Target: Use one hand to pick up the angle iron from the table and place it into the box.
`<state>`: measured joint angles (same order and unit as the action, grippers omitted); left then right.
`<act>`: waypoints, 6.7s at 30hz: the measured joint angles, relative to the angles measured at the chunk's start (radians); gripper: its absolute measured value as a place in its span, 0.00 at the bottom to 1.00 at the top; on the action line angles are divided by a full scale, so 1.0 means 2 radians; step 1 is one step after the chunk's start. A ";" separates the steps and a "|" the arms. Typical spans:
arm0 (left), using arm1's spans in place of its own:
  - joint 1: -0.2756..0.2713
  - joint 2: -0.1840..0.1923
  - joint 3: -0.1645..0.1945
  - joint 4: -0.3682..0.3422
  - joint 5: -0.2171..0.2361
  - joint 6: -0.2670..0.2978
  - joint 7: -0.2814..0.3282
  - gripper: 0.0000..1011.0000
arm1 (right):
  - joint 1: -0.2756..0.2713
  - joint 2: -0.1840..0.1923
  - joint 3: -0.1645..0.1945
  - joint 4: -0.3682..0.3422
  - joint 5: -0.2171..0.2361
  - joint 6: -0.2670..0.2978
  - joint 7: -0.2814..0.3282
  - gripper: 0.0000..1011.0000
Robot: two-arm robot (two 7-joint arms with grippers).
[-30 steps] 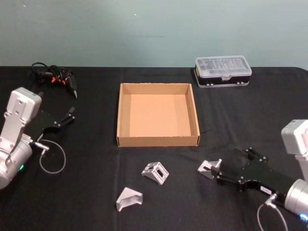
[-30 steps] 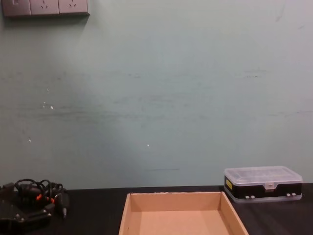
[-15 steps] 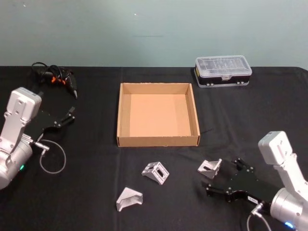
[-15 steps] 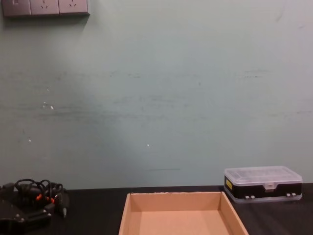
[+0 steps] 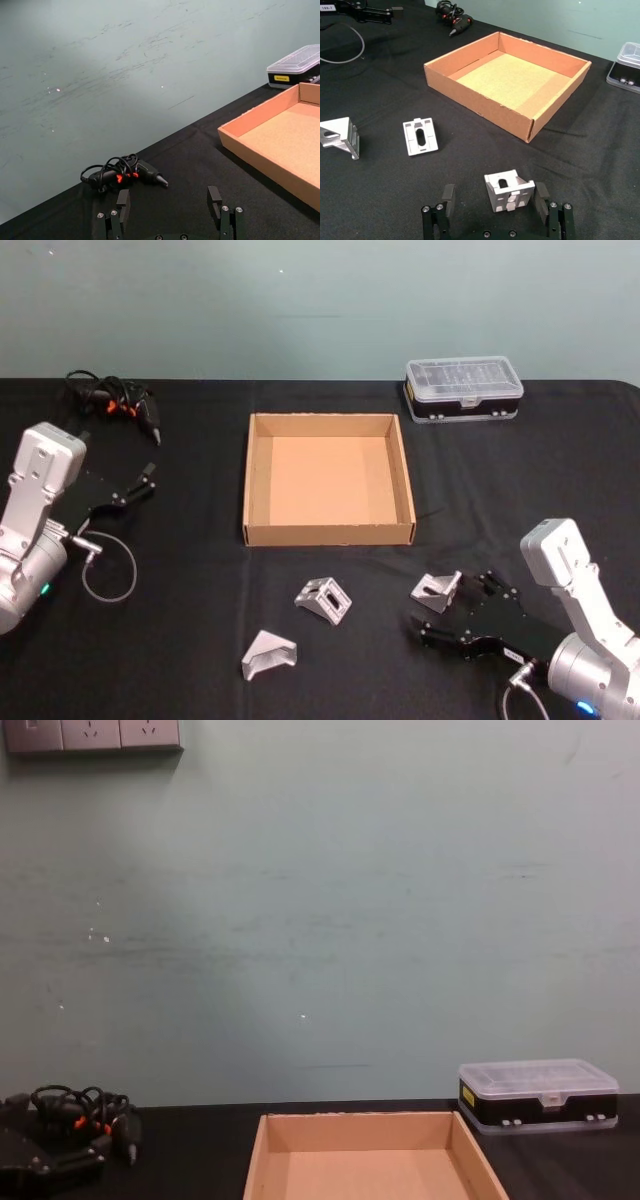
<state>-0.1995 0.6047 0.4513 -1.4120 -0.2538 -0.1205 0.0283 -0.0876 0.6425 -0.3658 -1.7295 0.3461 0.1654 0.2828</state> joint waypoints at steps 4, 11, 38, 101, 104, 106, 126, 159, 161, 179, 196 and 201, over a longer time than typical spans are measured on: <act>0.000 0.000 0.000 0.000 0.000 0.000 0.000 1.00 | 0.000 0.001 0.000 0.000 0.000 0.000 0.000 0.99; 0.000 0.000 0.000 0.000 0.000 0.000 0.000 1.00 | -0.001 0.002 0.000 -0.002 0.001 -0.001 0.000 0.94; 0.000 0.000 0.000 0.000 0.000 0.000 0.000 1.00 | -0.002 0.004 0.001 -0.004 0.003 -0.001 0.000 0.45; 0.000 0.000 0.000 0.000 0.000 0.000 0.000 1.00 | 0.340 -0.180 -0.066 0.330 -0.029 0.071 0.096 0.45; 0.000 0.000 0.000 0.000 0.000 0.000 0.000 1.00 | 0.342 -0.185 -0.066 0.339 -0.031 0.068 0.096 0.45; 0.000 0.000 0.000 0.000 0.000 0.000 0.000 1.00 | 0.343 -0.186 -0.066 0.341 -0.031 0.067 0.096 0.45; 0.000 0.000 0.000 0.000 0.000 0.000 0.000 1.00 | 0.342 -0.184 -0.065 0.337 -0.031 0.068 0.095 0.76; 0.000 0.000 0.000 0.000 0.000 0.000 0.000 1.00 | 0.238 -0.114 -0.038 0.137 0.001 0.076 0.095 0.99; 0.000 0.000 0.000 0.000 0.000 0.000 0.000 1.00 | 0.226 -0.108 -0.038 0.116 0.006 0.082 0.094 0.99; 0.000 0.000 0.000 0.000 0.000 0.000 0.000 1.00 | 0.178 -0.055 -0.101 0.011 0.000 0.136 0.100 0.99; 0.000 0.000 0.000 0.000 0.000 0.000 0.000 1.00 | 0.186 -0.064 -0.125 0.037 -0.033 0.149 0.102 0.99; 0.000 0.000 0.000 0.000 0.000 0.000 0.000 1.00 | 0.185 -0.072 -0.128 0.044 -0.040 0.155 0.099 0.99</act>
<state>-0.1995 0.6047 0.4514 -1.4120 -0.2539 -0.1205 0.0283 0.2832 0.4990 -0.6212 -1.6407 0.2654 0.4757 0.4816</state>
